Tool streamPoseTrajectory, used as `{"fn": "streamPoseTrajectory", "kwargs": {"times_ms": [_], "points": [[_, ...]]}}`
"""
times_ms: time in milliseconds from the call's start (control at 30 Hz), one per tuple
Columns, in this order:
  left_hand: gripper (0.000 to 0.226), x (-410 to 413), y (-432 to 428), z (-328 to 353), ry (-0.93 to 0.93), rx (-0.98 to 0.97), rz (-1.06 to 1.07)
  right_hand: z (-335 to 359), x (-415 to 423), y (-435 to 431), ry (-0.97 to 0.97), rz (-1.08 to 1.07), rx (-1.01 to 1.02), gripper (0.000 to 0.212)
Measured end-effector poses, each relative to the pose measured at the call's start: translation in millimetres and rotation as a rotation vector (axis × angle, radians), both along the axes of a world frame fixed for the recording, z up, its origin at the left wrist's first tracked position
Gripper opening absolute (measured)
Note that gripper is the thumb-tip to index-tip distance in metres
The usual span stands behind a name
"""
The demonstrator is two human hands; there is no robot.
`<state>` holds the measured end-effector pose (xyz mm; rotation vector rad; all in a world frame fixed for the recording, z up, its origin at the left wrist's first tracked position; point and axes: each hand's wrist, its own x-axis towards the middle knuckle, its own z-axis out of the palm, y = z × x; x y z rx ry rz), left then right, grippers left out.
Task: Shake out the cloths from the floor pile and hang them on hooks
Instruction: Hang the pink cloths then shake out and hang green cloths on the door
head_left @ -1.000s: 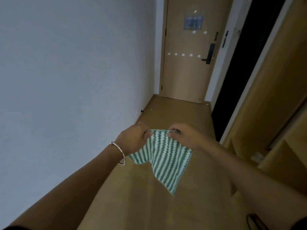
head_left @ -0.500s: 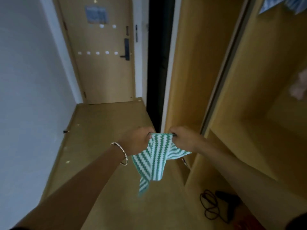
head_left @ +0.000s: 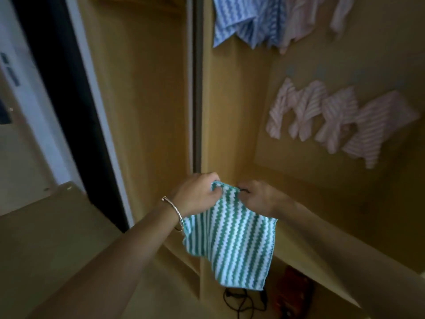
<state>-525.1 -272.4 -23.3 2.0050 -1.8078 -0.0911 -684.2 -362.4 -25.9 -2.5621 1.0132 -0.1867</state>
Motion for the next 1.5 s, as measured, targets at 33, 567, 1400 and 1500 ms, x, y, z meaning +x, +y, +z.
{"fn": "streamPoseTrajectory", "kwargs": {"times_ms": [33,567,1400,1500], "points": [[0.025,-4.6,-17.8,0.6,-0.017,-0.006,-0.030,0.2,-5.7,-14.3,-0.023,-0.027,0.003,0.020],[0.032,-45.5,-304.3,25.3,0.052,-0.160,-0.214,6.9,-38.2,-275.3,-0.343,-0.138,0.068,0.026],[0.031,-138.6,-482.2,226.5,-0.277,-0.611,-0.641,212.8,-169.1,-348.0,-0.289,-0.480,-0.558,0.024],[0.033,-147.9,-485.6,261.4,-0.354,-0.726,-0.584,238.8,-173.2,-351.8,-0.351,-0.467,-0.711,0.016]]}}
